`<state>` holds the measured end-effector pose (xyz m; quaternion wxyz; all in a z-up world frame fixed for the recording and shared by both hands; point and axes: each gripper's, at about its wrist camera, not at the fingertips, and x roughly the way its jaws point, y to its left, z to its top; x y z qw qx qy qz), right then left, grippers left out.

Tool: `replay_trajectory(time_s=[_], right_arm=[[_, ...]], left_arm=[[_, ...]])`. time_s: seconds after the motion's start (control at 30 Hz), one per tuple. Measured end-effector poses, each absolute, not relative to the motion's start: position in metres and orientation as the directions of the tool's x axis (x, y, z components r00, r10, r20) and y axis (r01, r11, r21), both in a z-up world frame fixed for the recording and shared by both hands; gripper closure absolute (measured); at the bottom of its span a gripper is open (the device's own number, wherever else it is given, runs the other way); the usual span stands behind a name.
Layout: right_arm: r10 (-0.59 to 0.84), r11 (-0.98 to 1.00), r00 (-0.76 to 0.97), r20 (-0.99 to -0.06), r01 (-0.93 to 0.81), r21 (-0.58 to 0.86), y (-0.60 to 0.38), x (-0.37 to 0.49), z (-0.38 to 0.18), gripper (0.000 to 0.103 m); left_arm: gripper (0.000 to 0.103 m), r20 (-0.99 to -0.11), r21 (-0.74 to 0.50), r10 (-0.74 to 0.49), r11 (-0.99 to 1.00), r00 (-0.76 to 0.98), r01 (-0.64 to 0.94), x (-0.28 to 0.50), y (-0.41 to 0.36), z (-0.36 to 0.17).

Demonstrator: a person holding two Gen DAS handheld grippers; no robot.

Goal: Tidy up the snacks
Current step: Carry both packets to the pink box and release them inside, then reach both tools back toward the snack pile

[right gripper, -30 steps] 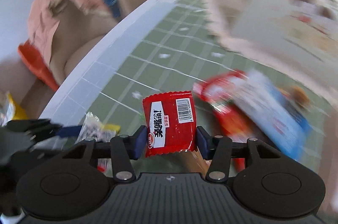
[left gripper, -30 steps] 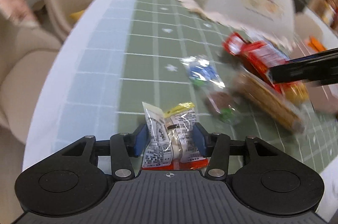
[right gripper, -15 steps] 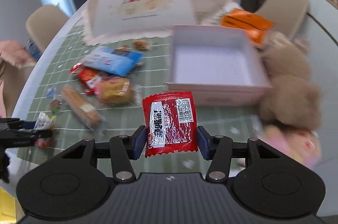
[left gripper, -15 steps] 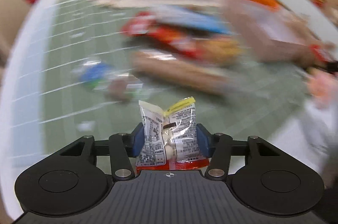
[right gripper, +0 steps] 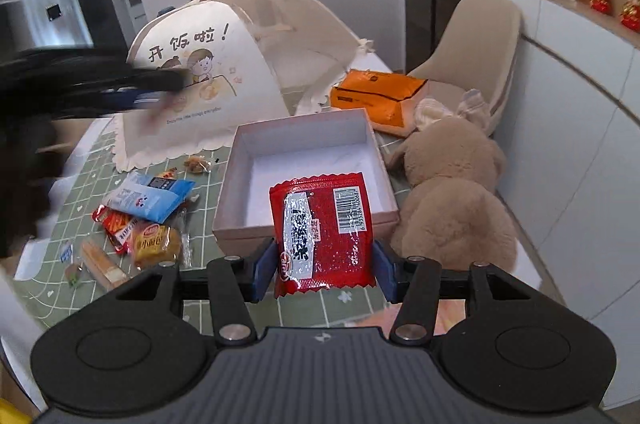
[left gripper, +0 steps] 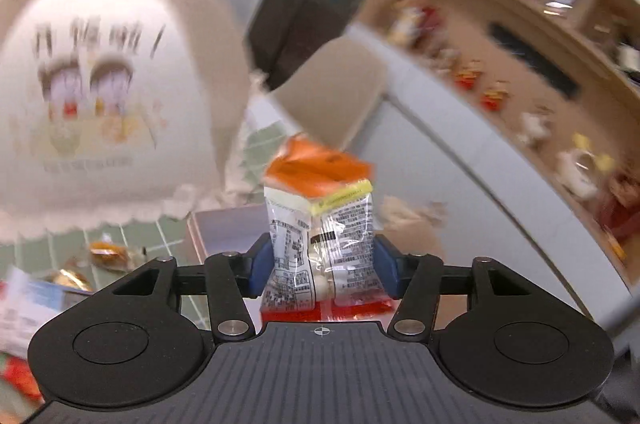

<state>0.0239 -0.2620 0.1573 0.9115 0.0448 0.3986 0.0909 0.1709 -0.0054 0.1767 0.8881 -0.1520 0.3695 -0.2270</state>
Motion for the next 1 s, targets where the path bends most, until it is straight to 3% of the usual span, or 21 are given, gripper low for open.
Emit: replay_trajectory(time_s=[0.07,0.17,0.23,0.3,0.37,0.47,0.57,0.73,1.0], right_arm=[[0.206,0.978,0.662,-0.721,-0.132,0.159,-0.265,0.036,0.156,0.052],[0.220,0.975,0.665,-0.713,-0.144,0.167,-0.268,0.058,0.153,0.052],[0.238,0.971,0.665,-0.708,-0.167,0.170,-0.264,0.083,0.149,0.051],[0.254,0.967,0.683,-0.685,-0.193,0.166,-0.256,0.112,0.147,0.039],[0.211,0.976,0.683,-0.699,-0.182,0.116,-0.242,0.144,0.143,0.035],[0.243,0.968,0.672,-0.700,-0.212,0.132,-0.219,0.164,0.141,0.035],[0.358,0.928,0.623,-0.695,-0.316,0.196,-0.182,0.159,0.133,0.028],[0.473,0.826,0.489,-0.733,-0.535,0.176,-0.090,0.120,0.105,0.027],[0.585,0.605,0.244,-0.774,-0.766,0.216,0.070,0.065,0.072,0.027]], left_arm=[[0.048,-0.604,-0.473,-0.501,0.852,0.620,0.227,0.182,-0.010,0.155],[0.048,-0.562,-0.533,-0.534,0.818,0.632,0.218,0.161,0.004,0.144],[0.048,-0.590,-0.486,-0.500,0.847,0.634,0.215,0.148,0.008,0.138],[0.048,-0.625,-0.439,-0.446,0.879,0.641,0.185,0.135,0.018,0.134],[0.048,-0.641,-0.427,-0.404,0.894,0.653,0.135,0.113,0.035,0.133],[0.048,-0.664,-0.415,-0.331,0.909,0.670,0.038,0.070,0.064,0.131],[0.048,-0.712,-0.379,-0.238,0.922,0.661,-0.077,0.020,0.093,0.121],[0.048,-0.791,-0.300,-0.044,0.897,0.610,-0.324,-0.055,0.142,0.102],[0.048,-0.814,-0.259,0.117,0.804,0.570,-0.535,-0.136,0.184,0.105]])
